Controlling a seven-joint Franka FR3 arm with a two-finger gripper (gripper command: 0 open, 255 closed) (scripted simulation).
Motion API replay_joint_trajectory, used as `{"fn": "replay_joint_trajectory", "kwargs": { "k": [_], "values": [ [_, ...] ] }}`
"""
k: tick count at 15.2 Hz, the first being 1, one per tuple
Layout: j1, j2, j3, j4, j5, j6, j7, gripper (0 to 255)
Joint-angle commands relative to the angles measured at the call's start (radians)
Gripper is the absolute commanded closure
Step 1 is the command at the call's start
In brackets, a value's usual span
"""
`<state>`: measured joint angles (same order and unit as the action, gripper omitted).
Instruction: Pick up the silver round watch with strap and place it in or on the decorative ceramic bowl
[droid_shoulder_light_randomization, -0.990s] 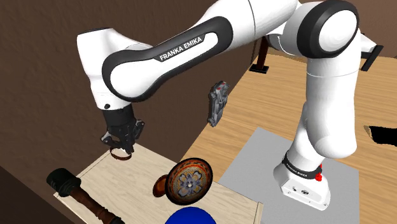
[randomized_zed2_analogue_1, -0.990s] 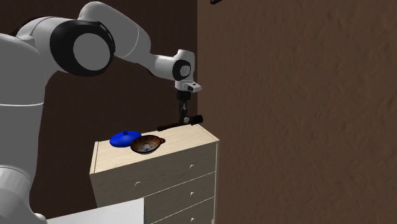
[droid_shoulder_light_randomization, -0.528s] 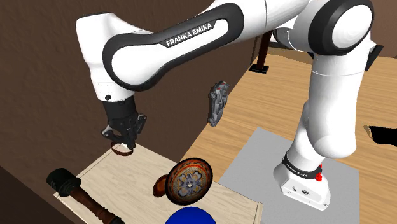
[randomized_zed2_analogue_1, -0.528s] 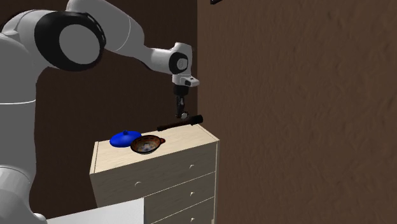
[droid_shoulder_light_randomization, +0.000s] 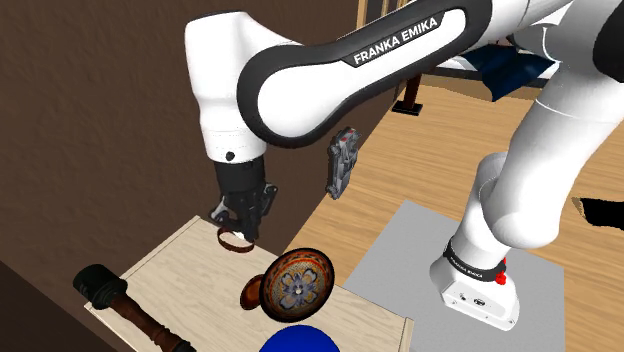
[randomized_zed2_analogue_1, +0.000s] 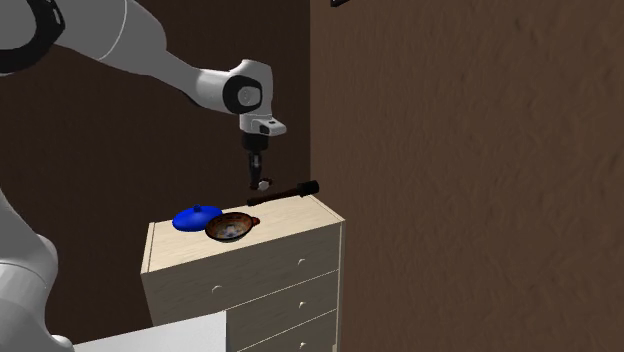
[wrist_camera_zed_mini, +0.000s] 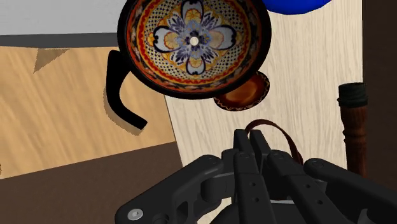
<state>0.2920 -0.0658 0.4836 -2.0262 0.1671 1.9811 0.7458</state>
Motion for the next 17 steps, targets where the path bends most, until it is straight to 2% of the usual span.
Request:
{"fn": "replay_joint_trajectory", "kwargs": {
  "k": [1,8,17],
  "values": [
    [0.006,-0.096,-0.002,-0.094,0.049,0.005,-0.019,255],
    [0.072,-0.388,-0.024,-0.328,0.175,-0.040,-0.047,255],
    [0.076,-0.349,0.002,-0.418,0.189,0.089,-0.059,255]
  ]
}}
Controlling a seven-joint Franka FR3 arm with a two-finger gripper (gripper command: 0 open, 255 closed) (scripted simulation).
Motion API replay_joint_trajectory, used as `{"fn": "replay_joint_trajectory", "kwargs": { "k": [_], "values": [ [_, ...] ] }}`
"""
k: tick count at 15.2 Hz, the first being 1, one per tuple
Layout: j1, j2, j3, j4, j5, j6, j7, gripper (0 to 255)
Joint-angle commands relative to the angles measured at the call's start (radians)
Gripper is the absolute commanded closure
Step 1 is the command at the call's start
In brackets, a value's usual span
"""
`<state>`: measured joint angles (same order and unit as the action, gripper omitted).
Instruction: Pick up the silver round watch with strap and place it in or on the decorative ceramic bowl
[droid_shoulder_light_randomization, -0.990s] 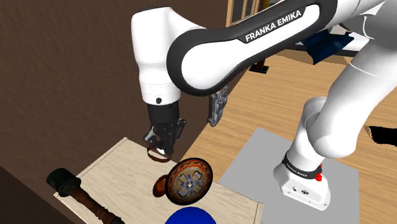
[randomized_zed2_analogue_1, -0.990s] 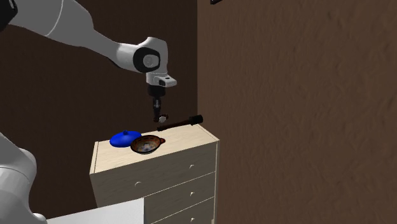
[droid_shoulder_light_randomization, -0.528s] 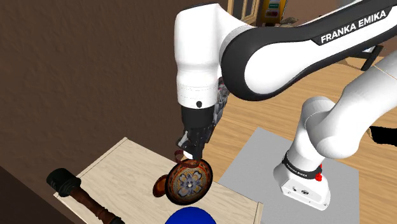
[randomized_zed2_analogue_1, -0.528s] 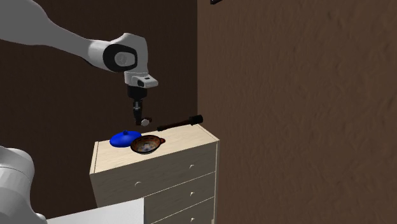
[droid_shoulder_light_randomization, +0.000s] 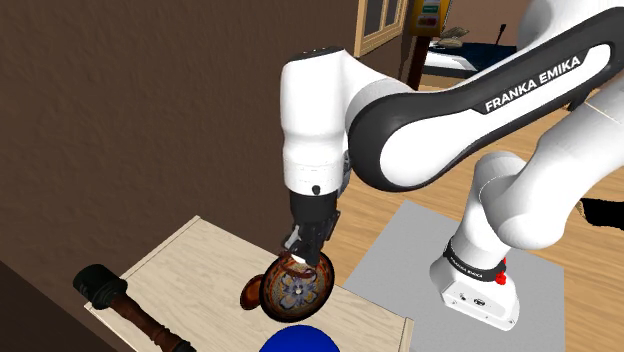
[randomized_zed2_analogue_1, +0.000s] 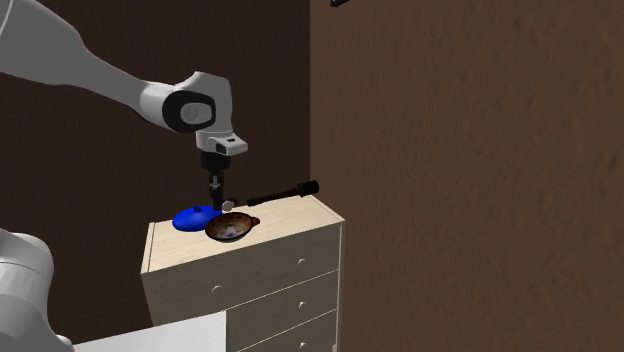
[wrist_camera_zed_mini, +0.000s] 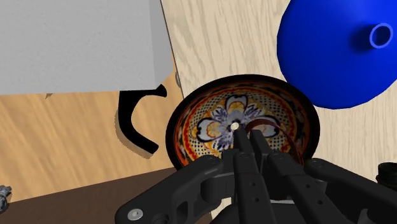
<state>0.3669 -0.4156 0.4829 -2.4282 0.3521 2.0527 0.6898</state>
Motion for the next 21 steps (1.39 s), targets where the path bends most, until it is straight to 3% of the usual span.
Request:
{"fn": "replay_joint_trajectory", "kwargs": {
  "k": [1,7,15,16,21],
  "values": [
    [0.002,0.007,0.005,-0.026,0.005,0.032,-0.004,255],
    [0.002,0.054,0.027,-0.081,0.012,0.134,-0.011,255],
    [0.002,0.054,0.027,-0.081,0.012,0.133,-0.011,255],
    [0.002,0.054,0.027,-0.081,0.012,0.133,-0.011,0],
    [0.002,0.054,0.027,-0.081,0.012,0.133,-0.011,0]
  ]
}}
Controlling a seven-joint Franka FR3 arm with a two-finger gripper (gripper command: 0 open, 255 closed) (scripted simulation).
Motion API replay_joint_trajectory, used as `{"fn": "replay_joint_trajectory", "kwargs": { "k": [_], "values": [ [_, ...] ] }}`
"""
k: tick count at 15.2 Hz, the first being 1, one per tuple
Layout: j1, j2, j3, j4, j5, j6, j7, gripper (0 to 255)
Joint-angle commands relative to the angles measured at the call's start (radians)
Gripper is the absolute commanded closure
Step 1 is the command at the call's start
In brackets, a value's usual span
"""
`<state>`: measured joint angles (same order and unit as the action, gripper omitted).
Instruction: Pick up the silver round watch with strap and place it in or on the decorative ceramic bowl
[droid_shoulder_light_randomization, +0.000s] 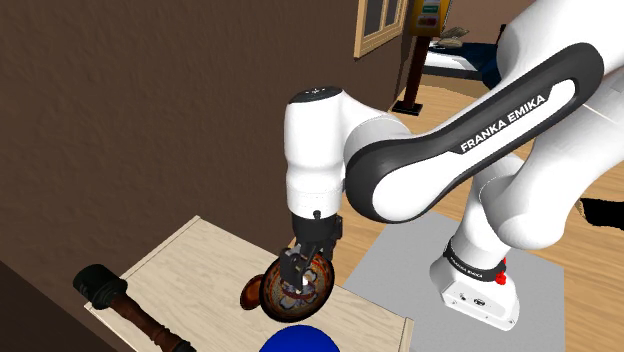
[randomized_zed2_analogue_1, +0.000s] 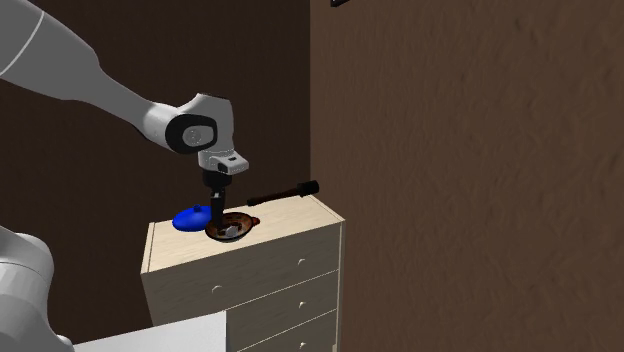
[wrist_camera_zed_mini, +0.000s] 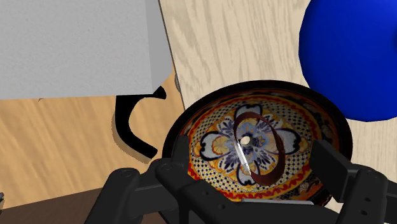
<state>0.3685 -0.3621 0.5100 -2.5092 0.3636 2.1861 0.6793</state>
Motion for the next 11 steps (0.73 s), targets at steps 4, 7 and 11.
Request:
{"fn": "replay_joint_trajectory", "kwargs": {
  "k": [4,7,11],
  "values": [
    [-0.005,-0.065,-0.039,0.077,-0.012,-0.144,-0.003,0],
    [-0.005,-0.065,-0.039,0.077,-0.013,-0.144,-0.003,0],
    [-0.005,-0.065,-0.039,0.077,-0.013,-0.144,-0.003,0]
  ]
}}
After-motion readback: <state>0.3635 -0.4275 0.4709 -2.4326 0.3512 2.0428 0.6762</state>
